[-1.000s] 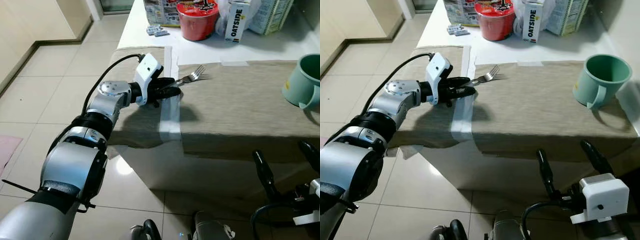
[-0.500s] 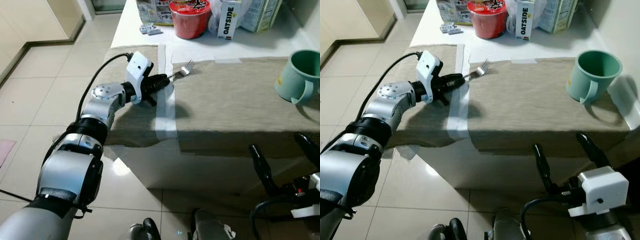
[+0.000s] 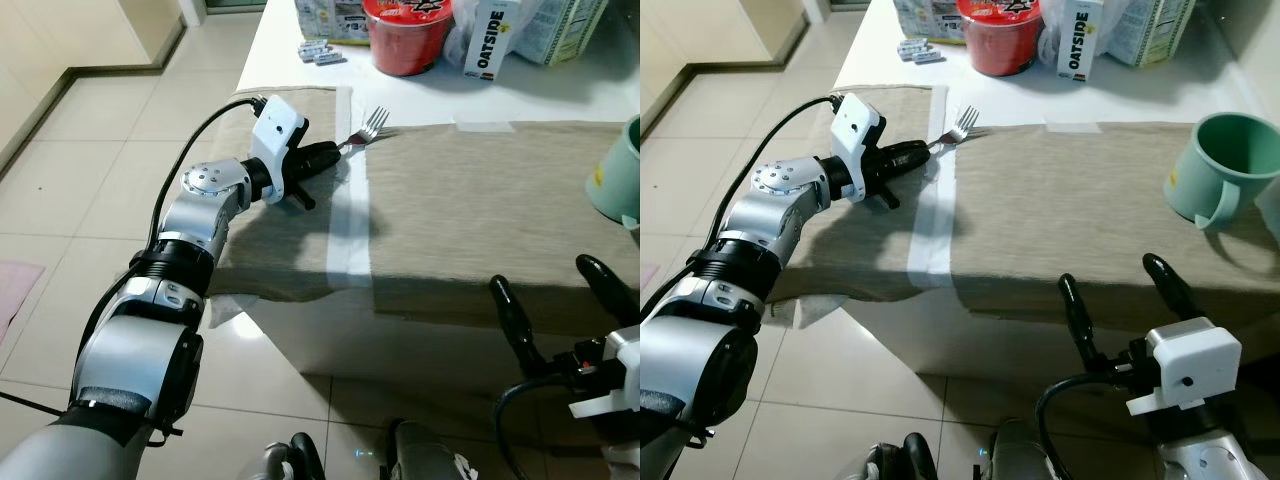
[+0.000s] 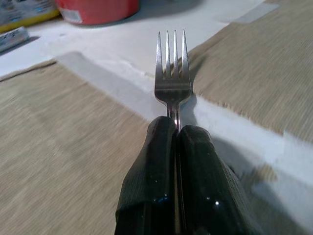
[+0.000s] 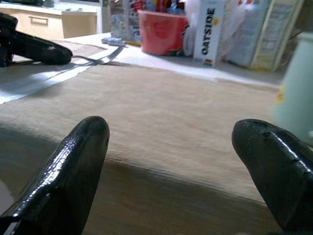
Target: Setting the table
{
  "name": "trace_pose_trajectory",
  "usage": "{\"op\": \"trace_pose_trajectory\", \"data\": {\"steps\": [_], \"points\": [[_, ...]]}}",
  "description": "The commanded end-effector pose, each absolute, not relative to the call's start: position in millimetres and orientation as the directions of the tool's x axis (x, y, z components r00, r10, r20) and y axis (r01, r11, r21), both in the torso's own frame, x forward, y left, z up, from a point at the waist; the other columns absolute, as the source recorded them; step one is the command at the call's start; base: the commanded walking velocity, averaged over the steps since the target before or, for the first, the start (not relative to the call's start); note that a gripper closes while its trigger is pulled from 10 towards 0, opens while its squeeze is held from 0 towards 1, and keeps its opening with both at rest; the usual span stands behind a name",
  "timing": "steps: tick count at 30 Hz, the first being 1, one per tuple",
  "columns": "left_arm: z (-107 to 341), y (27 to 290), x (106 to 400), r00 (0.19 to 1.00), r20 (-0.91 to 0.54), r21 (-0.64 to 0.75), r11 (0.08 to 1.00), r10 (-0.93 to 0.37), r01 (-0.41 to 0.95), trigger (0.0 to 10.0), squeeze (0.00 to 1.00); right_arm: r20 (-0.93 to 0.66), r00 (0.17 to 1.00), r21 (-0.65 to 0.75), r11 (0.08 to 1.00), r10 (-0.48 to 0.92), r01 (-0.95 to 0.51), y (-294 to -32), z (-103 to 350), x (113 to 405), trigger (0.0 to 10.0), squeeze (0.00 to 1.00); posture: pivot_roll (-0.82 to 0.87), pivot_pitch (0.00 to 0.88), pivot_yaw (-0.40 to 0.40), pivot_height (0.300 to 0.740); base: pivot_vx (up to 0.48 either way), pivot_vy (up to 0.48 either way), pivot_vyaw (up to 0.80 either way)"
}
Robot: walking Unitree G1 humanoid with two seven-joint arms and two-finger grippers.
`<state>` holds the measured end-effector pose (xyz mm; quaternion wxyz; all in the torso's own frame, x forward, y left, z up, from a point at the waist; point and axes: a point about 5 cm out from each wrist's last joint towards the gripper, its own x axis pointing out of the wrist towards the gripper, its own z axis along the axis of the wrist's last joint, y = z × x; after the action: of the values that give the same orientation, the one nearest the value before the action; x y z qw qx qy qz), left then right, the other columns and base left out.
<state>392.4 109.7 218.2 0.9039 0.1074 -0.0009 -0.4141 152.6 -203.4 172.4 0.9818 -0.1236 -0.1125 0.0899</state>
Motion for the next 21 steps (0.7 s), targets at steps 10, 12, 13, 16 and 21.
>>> {"op": "trace_pose_trajectory", "data": {"steps": [10, 12, 13, 16, 21], "points": [[224, 138, 372, 0.782, 0.026, 0.162, 0.774, -0.623, 0.612, 0.0, 0.0, 0.214, 0.952, -0.228, 0.959, 0.22, -0.17, -194, 161, 175, 10.0, 0.0, -0.24, 0.088, 0.137, 0.74, 0.0, 0.0, 0.0], [226, 141, 370, 0.792, 0.038, 0.164, 0.786, -0.609, 0.596, 0.0, 0.0, 0.216, 0.951, -0.227, 0.959, 0.22, -0.17, -193, 160, 177, 10.0, 0.0, -0.24, 0.084, 0.138, 0.74, 0.0, 0.0, 0.0], [230, 143, 368, 0.806, 0.063, 0.155, 0.804, -0.588, 0.574, 0.0, 0.0, 0.218, 0.951, -0.225, 0.959, 0.22, -0.17, -192, 159, 179, 10.0, 0.0, -0.23, 0.075, 0.143, 0.74, 0.0, 0.0, 0.0], [240, 145, 357, 0.84, 0.124, 0.147, 0.847, -0.529, 0.511, 0.0, 0.0, 0.225, 0.95, -0.218, 0.961, 0.216, -0.167, -190, 157, 183, 10.0, 0.0, -0.23, 0.064, 0.151, 0.74, 0.0, 0.0, 0.0], [240, 145, 347, 0.866, 0.149, 0.14, 0.877, -0.478, 0.46, 0.0, 0.0, 0.236, 0.95, -0.209, 0.965, 0.205, -0.156, -189, 155, 186, 10.0, 0.0, -0.23, 0.057, 0.155, 0.74, 0.0, 0.0, 0.0]]}}
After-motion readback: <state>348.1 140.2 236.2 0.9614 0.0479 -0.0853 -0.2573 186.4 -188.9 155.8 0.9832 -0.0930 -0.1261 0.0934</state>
